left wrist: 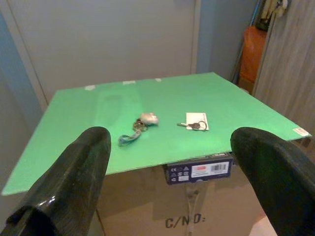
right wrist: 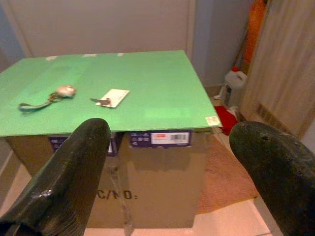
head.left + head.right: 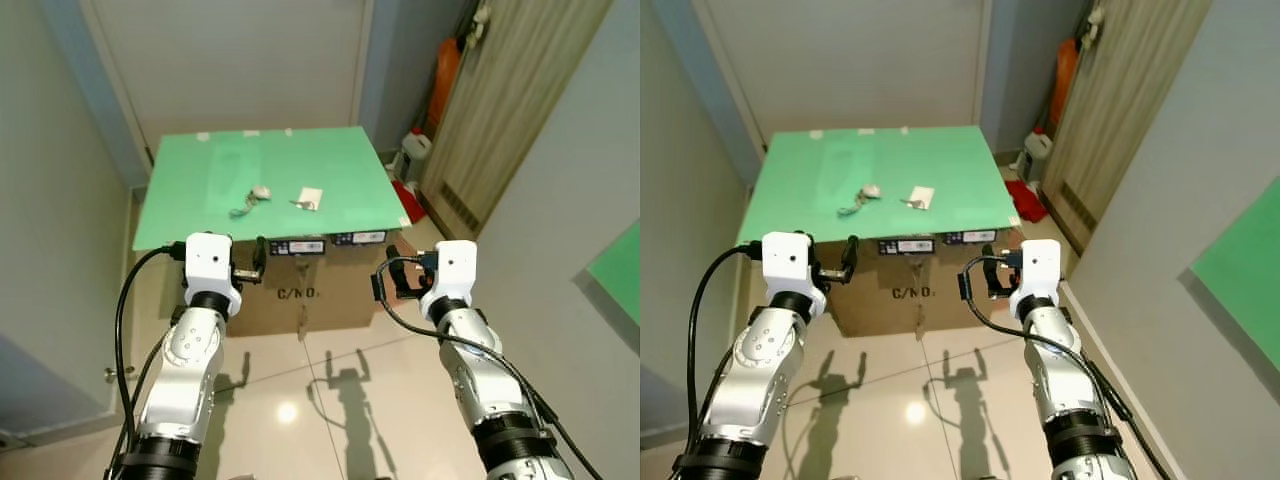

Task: Hang keys on a hook

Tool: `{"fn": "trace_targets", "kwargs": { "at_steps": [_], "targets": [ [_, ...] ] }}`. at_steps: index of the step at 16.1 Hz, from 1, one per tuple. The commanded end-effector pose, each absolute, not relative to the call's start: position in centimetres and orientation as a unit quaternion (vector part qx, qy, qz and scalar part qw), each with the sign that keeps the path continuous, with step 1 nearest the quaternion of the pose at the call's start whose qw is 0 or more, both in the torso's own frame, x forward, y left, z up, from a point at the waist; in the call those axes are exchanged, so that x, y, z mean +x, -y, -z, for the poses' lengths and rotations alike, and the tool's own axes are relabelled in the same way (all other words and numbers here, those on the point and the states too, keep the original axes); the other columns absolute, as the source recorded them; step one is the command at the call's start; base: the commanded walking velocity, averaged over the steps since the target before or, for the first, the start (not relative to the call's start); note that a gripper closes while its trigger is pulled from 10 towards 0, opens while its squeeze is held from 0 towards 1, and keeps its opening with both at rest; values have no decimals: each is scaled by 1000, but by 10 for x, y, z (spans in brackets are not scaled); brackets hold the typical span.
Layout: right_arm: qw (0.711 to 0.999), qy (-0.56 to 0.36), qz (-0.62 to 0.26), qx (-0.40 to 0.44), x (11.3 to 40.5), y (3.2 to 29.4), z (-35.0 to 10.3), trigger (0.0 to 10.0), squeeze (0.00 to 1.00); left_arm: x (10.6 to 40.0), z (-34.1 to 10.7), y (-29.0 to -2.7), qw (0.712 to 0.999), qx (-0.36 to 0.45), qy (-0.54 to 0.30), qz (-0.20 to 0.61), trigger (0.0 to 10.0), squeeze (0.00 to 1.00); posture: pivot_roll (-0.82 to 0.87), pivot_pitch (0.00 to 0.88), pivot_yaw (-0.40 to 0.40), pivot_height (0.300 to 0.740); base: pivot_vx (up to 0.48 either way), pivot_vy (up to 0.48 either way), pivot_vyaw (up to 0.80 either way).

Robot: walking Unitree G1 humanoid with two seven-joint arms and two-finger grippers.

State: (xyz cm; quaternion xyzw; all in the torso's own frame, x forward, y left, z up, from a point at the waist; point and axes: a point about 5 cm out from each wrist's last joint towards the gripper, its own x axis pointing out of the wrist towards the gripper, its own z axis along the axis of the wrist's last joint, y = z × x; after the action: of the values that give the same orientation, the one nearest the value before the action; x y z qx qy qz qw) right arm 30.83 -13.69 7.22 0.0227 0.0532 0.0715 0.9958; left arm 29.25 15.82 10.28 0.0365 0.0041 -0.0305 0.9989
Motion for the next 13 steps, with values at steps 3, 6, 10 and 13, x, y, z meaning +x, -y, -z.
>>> {"fn": "trace_targets", "kwargs": {
  "at_steps": [3, 6, 10, 13],
  "targets": [
    [996, -53, -71, 18, 311, 137, -74, 10000, 0, 293, -108, -157, 998, 53, 8, 38, 10000, 0, 24, 0, -5, 740, 360, 319, 0],
    [996, -52, -71, 16, 311, 136, -74, 10000, 0, 295, -110, -156, 998, 54, 10, 44, 10000, 0, 25, 0, -4, 740, 382, 287, 0],
    [996, -54, -73, 13, 308, 136, -72, 10000, 0, 294, -109, -156, 998, 46, 7, 47, 10000, 0, 25, 0, -5, 740, 403, 206, 0],
    [996, -53, -76, 12, 307, 135, -72, 10000, 0, 294, -108, -157, 997, 54, 3, 49, 10000, 0, 28, 0, -3, 740, 464, 0, 0]
  ]
}}
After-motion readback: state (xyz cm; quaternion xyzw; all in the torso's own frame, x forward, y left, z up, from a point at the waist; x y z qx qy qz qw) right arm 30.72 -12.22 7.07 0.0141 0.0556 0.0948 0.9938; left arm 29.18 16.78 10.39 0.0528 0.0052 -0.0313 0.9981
